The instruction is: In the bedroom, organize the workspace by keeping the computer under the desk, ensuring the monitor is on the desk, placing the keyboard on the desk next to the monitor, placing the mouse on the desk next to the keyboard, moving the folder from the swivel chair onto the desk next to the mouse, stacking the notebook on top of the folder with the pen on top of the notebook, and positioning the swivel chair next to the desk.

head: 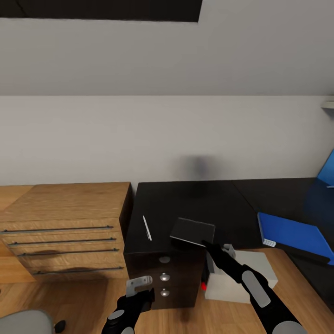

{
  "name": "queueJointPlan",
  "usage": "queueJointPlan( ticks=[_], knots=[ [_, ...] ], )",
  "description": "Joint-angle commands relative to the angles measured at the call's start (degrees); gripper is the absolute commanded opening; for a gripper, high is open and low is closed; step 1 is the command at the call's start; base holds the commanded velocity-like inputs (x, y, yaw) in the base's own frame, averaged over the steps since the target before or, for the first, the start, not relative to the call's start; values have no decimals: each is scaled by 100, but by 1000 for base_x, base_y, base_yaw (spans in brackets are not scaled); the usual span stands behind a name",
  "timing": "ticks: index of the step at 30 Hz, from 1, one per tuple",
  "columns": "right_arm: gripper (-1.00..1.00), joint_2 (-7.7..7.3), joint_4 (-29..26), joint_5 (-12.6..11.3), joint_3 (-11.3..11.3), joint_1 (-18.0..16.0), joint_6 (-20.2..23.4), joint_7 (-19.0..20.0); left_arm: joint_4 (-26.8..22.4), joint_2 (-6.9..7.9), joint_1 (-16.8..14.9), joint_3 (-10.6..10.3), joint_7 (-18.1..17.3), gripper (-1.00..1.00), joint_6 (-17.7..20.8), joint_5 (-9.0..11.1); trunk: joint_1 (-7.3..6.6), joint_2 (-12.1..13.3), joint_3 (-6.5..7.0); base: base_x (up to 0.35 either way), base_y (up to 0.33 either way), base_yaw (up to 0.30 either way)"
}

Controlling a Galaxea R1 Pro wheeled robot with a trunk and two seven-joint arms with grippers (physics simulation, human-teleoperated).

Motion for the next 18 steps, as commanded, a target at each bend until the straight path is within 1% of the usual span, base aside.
queueJointPlan(
  ticks=[1,2,3,8,12,13,14,15,18],
  knots=[
    [-100,-2,-7,-52,2,-3,28,2,-9,5,-7,-15,43,100,13,30,-23,38,13,0,0,0],
    [-100,-2,-38,-61,1,-3,22,1,-9,5,-7,-16,45,100,13,30,-45,78,31,0,0,0],
    [-100,-6,-180,-75,4,0,33,0,-9,4,-7,-17,43,100,11,28,-67,118,49,0,0,0],
    [-100,-4,-309,-81,7,5,44,-1,-9,4,-7,-40,47,100,4,23,-176,319,138,0,0,0],
    [-100,-8,-546,-97,4,7,103,-11,-9,4,-7,-77,48,100,-2,15,-264,479,210,0,0,0],
    [-100,-15,-728,-156,-8,53,195,-18,-9,4,-7,-89,53,100,-4,13,-286,519,228,0,0,0],
    [-100,-20,-794,-250,-24,68,261,-21,-9,4,-7,-92,54,100,-4,15,-308,559,246,0,0,0],
    [-100,-33,-851,-405,-47,77,371,-26,-9,4,-7,-93,55,100,-4,17,-330,600,264,0,0,0],
    [-100,-87,-939,-723,-80,85,612,-59,-9,4,-7,-95,56,100,-4,19,-396,720,318,0,0,0]
  ],
)
